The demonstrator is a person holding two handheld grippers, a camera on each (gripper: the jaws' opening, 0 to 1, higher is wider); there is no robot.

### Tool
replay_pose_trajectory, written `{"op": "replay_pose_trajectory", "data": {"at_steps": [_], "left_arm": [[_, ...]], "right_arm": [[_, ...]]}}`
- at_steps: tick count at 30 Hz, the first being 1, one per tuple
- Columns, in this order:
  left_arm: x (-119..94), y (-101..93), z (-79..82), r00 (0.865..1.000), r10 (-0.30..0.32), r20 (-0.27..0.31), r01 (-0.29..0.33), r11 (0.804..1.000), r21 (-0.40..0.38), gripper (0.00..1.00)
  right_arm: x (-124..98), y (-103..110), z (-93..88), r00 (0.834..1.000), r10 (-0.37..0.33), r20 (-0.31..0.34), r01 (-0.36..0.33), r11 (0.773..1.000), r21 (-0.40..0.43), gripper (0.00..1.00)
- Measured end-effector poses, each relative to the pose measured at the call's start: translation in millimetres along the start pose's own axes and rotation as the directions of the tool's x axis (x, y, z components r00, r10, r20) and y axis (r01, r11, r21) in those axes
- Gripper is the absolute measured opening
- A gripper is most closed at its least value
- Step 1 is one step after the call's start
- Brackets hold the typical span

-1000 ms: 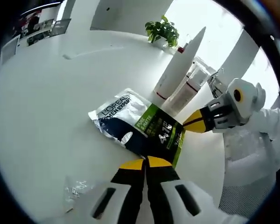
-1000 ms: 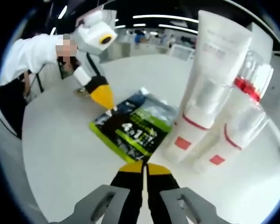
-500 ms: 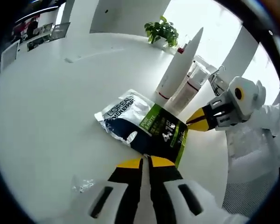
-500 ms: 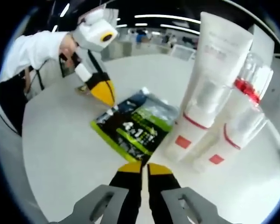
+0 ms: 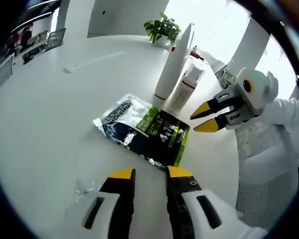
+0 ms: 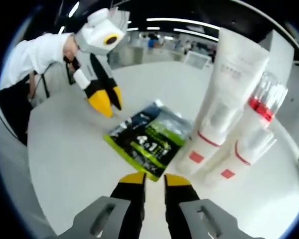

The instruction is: Arrange the skincare products in the storage area until every visible bottle or jar stands upright without overlapping.

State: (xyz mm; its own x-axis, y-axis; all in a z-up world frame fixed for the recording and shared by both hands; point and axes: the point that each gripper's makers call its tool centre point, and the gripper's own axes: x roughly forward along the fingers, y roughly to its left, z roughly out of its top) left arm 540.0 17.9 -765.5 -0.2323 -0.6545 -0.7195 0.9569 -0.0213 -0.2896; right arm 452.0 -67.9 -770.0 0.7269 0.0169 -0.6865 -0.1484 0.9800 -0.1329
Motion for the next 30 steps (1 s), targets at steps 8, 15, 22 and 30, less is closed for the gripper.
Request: {"op": "replay_pose_trajectory", "data": {"at_steps": [8,15,22,30], "left_arm": [[-14.9,-16.7,-1.4,1.0,-0.024,-0.005,0.024,0.998,0.058,0.33],[-32.4,-18.2,-0.8,0.999,0.015,0.032,-0.018,0.995,0.093,0.46],[-45.5,-15.8,-4.3,0.998,0.039,0.041,-0.043,0.993,0.11,0.53],[-59.3,-23.6,2.3,0.994,0.051,0.096,-0.062,0.991,0.116,0.55]], "right_arm": [[-10.2,6.1,1.9,1.0,0.008,0.006,-0.007,1.0,-0.018,0.23],[-21.2,8.1,4.8,1.0,0.002,0.02,-0.002,0.999,-0.033,0.38],[-31.3,5.9,5.3,1.0,-0.007,0.024,0.008,0.999,-0.041,0.46],[-42.0,5.8,12.4,0.999,-0.015,0.043,0.017,0.999,-0.042,0.55]]}}
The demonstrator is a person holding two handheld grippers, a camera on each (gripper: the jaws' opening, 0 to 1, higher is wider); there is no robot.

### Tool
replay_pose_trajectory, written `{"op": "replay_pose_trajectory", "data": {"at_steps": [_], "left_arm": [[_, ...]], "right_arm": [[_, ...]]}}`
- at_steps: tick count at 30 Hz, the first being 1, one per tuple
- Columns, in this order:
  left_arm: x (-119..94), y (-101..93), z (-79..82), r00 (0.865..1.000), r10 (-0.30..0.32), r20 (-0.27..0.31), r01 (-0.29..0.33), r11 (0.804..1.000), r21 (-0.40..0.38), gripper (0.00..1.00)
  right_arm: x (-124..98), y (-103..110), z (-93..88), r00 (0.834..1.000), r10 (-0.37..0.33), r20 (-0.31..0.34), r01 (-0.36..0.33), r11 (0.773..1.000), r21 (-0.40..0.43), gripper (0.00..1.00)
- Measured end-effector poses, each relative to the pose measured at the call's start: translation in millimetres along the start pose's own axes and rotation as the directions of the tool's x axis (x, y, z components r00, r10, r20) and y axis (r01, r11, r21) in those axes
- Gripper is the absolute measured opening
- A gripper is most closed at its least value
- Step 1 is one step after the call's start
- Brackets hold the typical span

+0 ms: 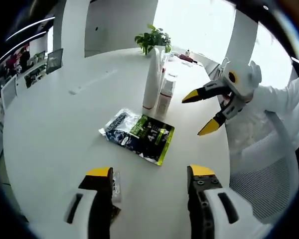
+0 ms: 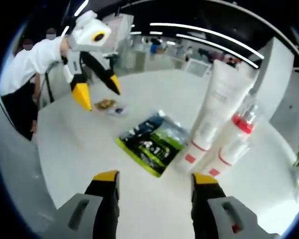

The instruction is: Arrange the skincare products in the storage area until every visible bottle or jar stands upright without overlapping.

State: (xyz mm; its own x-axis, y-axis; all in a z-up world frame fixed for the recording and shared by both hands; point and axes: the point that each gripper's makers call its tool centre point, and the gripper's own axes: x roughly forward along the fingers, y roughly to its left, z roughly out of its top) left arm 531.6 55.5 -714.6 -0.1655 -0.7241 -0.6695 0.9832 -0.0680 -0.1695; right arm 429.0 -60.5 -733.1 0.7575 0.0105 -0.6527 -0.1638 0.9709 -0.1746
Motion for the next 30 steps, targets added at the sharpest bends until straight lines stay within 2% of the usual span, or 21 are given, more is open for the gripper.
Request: {"op": "replay_pose_trajectory", "data": {"at_steps": [7,14,23,26,30], "left_arm": [[-7.0,-4.8,-1.4,1.0,0.011,0.007,-0.011,1.0,0.011,0.58],[-18.7,-7.9,1.1,0.998,0.042,0.044,-0.043,0.999,0.013,0.6],[-30.3,-14.4,-6.8,0.995,0.077,0.071,-0.077,0.997,0.0,0.67],[-34.7,-16.7,-9.4,0.992,0.094,0.085,-0.093,0.996,-0.013,0.68],[-38.8,-23.3,-13.7,0.992,0.094,0.09,-0.093,0.996,-0.012,0.75]], "right_arm": [[-5.4,2.4,-1.6,1.0,0.002,-0.01,-0.002,1.0,-0.007,0.62],[-13.3,2.6,-7.6,1.0,0.007,-0.024,-0.008,1.0,-0.024,0.7],[-26.9,2.7,-1.7,1.0,0.011,-0.004,-0.011,1.0,-0.005,0.77],[-26.7,4.3,-3.0,1.0,0.021,-0.007,-0.021,1.0,-0.001,0.83],[-31.3,3.2,-3.2,1.0,0.015,-0.008,-0.015,1.0,0.009,0.88]]}}
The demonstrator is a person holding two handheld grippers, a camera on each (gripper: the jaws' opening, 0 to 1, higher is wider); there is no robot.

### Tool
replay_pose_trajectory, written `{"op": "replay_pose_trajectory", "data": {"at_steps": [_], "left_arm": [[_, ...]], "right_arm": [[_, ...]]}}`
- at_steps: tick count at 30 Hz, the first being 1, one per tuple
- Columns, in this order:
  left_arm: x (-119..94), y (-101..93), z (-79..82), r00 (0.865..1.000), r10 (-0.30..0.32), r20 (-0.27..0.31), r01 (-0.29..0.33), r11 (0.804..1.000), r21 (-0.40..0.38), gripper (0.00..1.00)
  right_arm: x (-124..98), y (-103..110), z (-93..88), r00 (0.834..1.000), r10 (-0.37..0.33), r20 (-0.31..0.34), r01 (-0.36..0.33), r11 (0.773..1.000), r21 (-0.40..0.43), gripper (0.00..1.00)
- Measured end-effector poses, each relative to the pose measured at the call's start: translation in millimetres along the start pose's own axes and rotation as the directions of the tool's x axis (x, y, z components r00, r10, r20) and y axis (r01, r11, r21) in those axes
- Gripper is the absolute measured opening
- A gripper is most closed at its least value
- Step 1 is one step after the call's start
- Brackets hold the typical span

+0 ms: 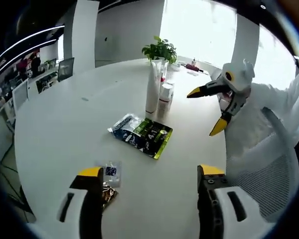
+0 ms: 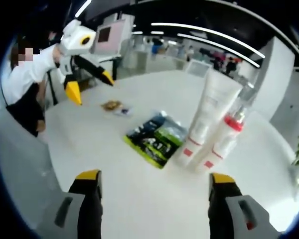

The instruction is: Arrange the skincare products in the storage area until every visible bottle or jar stands upright without overlapping.

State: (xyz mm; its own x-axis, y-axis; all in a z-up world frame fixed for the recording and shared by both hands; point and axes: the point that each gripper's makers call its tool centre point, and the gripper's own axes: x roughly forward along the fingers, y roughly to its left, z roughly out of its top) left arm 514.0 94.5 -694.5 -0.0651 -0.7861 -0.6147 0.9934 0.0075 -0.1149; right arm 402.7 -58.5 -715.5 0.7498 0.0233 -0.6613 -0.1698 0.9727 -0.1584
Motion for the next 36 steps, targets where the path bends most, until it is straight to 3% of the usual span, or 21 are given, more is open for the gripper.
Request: {"op": "replay_pose_trajectory", "data": {"at_steps": [11,20,25,27,29,30,33,36], "left_arm": [[-11.6,6.6,7.5,0.997,0.045,0.069,-0.046,0.999,0.016,0.83],[-16.3,1.5,-2.2,0.998,0.042,0.04,-0.042,0.999,-0.001,0.93],[-23.9,0.2,-3.3,0.996,0.061,0.062,-0.06,0.998,-0.015,0.99],[-25.2,2.4,-5.1,0.995,0.081,0.061,-0.08,0.997,-0.016,0.99],[-28.6,15.6,-6.8,0.984,0.165,0.059,-0.164,0.986,-0.022,0.99],[-29.5,17.7,-5.1,0.981,0.179,0.075,-0.177,0.984,-0.03,0.99],[-29.6,8.3,-7.2,0.989,0.128,0.074,-0.126,0.991,-0.034,0.99],[-29.4,7.0,-13.4,0.99,0.133,0.047,-0.132,0.991,-0.023,0.99]], "right_arm": [[-10.5,-4.2,0.8,1.0,-0.008,0.02,0.008,0.999,0.034,0.95],[-19.6,-2.6,1.3,0.999,-0.004,0.037,0.002,0.998,0.066,0.99],[-26.3,-5.1,5.2,0.998,-0.025,0.052,0.021,0.997,0.075,0.99],[-27.4,-4.1,6.1,0.998,-0.027,0.057,0.022,0.997,0.077,0.99],[-27.9,-3.2,6.0,0.998,-0.026,0.056,0.022,0.997,0.076,0.99],[-28.2,-3.2,6.2,0.998,-0.028,0.057,0.023,0.997,0.077,0.99],[-29.1,-3.4,7.0,0.998,-0.032,0.063,0.027,0.996,0.08,0.99],[-29.7,-4.5,7.4,0.997,-0.032,0.065,0.027,0.996,0.085,0.99]]}}
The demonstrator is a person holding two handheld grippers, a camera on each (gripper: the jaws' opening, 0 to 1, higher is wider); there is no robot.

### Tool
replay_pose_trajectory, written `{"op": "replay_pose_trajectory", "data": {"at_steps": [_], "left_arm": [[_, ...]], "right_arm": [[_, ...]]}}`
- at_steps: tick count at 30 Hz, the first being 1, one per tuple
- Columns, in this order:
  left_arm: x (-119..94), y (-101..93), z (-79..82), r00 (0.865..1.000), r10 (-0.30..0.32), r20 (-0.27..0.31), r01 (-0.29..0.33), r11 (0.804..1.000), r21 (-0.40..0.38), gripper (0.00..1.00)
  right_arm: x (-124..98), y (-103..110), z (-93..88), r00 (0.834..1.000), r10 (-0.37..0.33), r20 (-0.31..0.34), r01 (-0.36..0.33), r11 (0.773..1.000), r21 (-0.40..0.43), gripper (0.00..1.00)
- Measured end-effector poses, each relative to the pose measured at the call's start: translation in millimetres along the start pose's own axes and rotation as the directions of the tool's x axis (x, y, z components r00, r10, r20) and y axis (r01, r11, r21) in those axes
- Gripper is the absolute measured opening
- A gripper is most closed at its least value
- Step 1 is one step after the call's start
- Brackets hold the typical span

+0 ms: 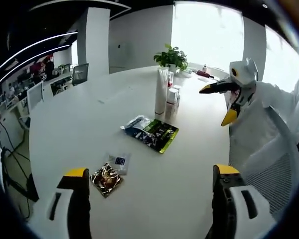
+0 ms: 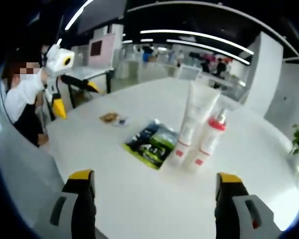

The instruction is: Arrange the skincare products in the storage area until every visible bottle or jar stands upright without overlapping.

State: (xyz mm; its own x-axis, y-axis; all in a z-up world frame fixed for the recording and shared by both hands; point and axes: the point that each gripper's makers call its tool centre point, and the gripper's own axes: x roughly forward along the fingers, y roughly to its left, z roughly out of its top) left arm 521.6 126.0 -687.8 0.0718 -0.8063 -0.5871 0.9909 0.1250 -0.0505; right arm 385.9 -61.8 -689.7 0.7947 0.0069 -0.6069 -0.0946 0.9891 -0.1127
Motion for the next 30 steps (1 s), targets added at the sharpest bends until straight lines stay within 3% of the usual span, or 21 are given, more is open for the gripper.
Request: {"op": "replay_pose_trajectory", "data": {"at_steps": [4,17,30], "left_arm": [[-2.6,1.7,-5.5,1.0,0.006,-0.011,-0.007,0.998,-0.06,0.99],[-22.5,1.3,-1.6,0.999,0.048,0.02,-0.046,0.996,-0.074,0.99],[-23.8,-4.9,-6.4,0.999,0.046,0.025,-0.044,0.995,-0.088,0.99]], "right_arm": [[-1.9,-1.0,2.4,1.0,-0.007,0.009,0.007,1.0,0.01,0.99],[-8.8,1.4,8.3,1.0,-0.009,0.027,0.008,0.999,0.031,1.0],[-1.3,16.2,20.3,0.999,0.015,0.036,-0.014,1.0,-0.007,1.0]]}}
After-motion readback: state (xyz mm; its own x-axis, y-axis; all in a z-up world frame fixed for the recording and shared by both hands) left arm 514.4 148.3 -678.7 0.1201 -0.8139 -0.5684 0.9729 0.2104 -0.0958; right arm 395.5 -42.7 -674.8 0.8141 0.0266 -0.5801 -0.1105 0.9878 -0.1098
